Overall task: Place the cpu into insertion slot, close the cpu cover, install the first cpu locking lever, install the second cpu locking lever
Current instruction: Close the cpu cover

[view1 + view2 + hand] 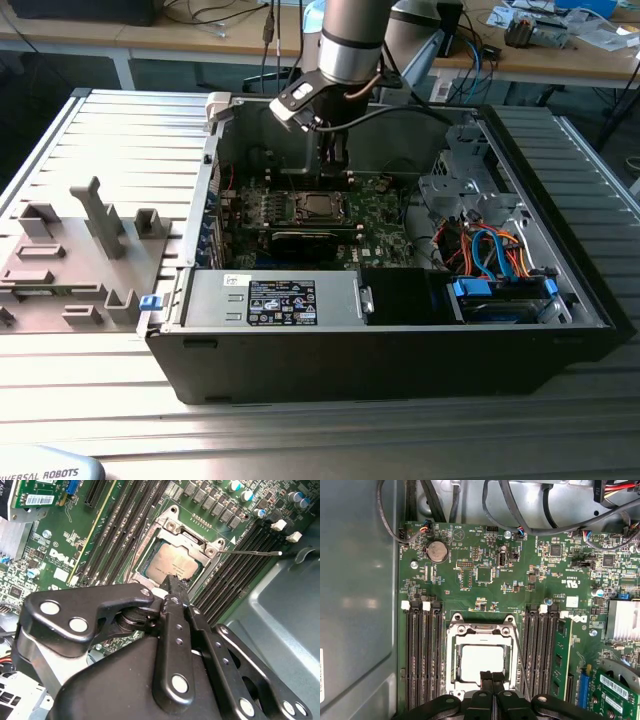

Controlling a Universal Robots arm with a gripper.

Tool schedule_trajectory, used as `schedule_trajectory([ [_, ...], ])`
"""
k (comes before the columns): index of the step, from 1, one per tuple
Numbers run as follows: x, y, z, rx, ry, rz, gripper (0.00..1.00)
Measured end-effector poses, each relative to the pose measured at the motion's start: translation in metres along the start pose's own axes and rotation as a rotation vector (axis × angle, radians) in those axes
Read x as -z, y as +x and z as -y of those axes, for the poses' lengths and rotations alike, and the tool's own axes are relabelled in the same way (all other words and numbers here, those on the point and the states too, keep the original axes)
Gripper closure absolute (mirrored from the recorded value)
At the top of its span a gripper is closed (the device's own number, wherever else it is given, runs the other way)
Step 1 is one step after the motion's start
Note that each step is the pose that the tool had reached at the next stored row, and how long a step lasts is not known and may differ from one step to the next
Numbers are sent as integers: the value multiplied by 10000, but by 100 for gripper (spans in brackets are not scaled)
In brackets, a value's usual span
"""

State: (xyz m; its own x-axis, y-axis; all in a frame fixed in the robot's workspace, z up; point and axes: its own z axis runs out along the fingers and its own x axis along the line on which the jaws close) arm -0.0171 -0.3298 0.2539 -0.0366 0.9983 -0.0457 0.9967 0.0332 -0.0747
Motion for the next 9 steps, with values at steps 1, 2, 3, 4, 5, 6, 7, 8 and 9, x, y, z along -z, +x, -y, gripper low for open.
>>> schedule_trajectory([
  [1, 2, 0, 0, 0, 0, 0, 89],
  [2, 6, 0, 0, 0, 0, 0, 89],
  [3, 7, 0, 1, 0, -1, -1, 89],
  [4, 11, -1, 1, 0, 0, 0, 89],
  [5, 16, -1, 1, 0, 0, 1, 89],
  [6, 20, -1, 1, 0, 0, 0, 89],
  [7, 24, -1, 2, 0, 0, 0, 89],
  [8, 27, -1, 2, 0, 0, 1, 89],
  [9, 30, -1, 2, 0, 0, 0, 89],
])
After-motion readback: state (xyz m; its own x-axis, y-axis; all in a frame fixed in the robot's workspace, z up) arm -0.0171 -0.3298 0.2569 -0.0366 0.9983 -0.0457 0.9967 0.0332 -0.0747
